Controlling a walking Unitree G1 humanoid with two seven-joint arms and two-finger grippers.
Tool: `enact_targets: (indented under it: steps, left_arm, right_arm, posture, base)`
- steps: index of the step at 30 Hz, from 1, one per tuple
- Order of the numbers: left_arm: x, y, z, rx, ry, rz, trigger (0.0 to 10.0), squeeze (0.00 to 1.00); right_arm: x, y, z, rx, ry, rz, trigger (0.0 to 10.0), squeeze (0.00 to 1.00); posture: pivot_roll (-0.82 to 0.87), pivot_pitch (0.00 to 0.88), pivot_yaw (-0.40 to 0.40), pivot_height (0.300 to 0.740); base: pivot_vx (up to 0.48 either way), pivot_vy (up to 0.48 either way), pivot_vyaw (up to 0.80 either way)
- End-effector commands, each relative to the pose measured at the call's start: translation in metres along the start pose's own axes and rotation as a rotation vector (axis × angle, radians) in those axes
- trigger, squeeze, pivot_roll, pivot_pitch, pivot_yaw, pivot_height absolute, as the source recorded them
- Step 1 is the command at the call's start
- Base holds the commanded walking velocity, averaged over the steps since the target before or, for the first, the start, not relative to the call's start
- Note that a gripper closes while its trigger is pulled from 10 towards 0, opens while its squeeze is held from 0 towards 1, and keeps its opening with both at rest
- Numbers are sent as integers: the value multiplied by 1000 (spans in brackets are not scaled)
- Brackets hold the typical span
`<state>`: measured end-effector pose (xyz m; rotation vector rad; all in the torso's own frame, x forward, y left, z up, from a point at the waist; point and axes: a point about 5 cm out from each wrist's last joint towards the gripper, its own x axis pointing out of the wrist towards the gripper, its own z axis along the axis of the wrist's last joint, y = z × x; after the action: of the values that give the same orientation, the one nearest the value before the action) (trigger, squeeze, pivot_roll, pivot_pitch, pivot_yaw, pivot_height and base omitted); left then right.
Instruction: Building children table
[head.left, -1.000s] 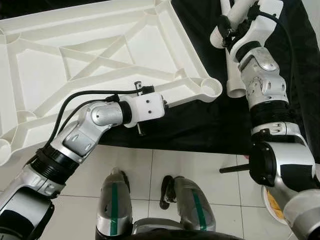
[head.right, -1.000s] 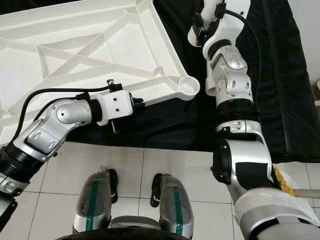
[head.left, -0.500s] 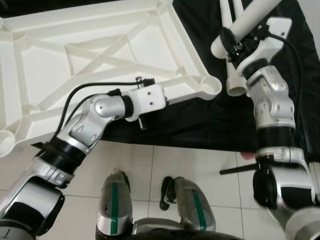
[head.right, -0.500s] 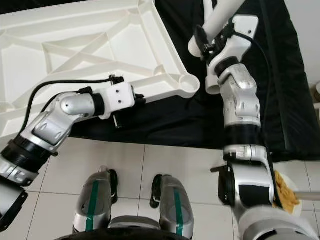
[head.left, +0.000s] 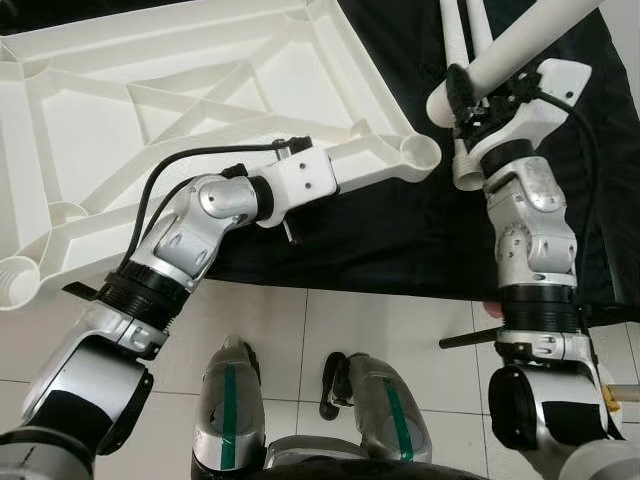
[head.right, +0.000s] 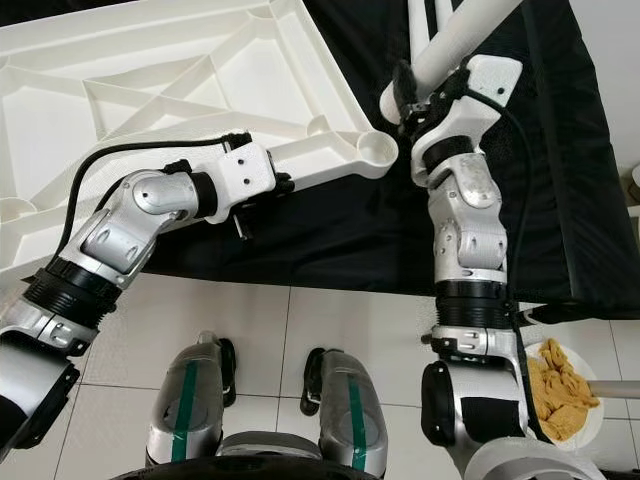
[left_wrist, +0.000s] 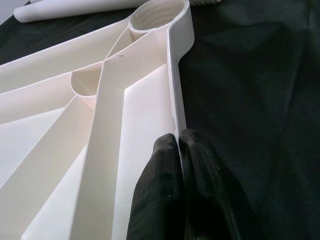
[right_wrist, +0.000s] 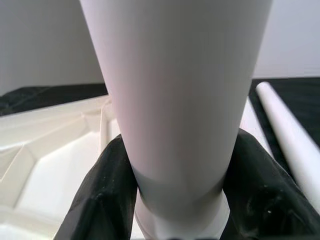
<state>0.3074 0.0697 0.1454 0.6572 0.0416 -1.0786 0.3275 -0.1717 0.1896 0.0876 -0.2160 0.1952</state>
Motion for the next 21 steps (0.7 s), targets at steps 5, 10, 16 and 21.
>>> enact_targets:
  steps: [5,10,16,21]
  left_arm:
    - [-6,-10,3,36,-46,-3,10000,0]
    - [-11,-25,2,49,-68,-109,10000,0]
    - [-10,-31,-6,22,-9,-170,10000,600]
    - [-10,-28,-3,10,-5,-174,10000,1000]
  right_arm:
    - [1,-5,3,-36,-6,-16,10000,0]
    - [0,-9,6,-42,-6,-29,10000,0]
    - [3,-11,9,-46,-2,-42,10000,0]
    - [4,-12,10,-49,-4,-46,10000,0]
  posture:
    - [100,52,-82,740]
    - [101,55,-82,740]
    - [99,65,-76,740]
    - [99,69,-74,740]
  base:
    - [0,0,0]
    - [0,0,0]
    - [0,0,0]
    - [0,0,0]
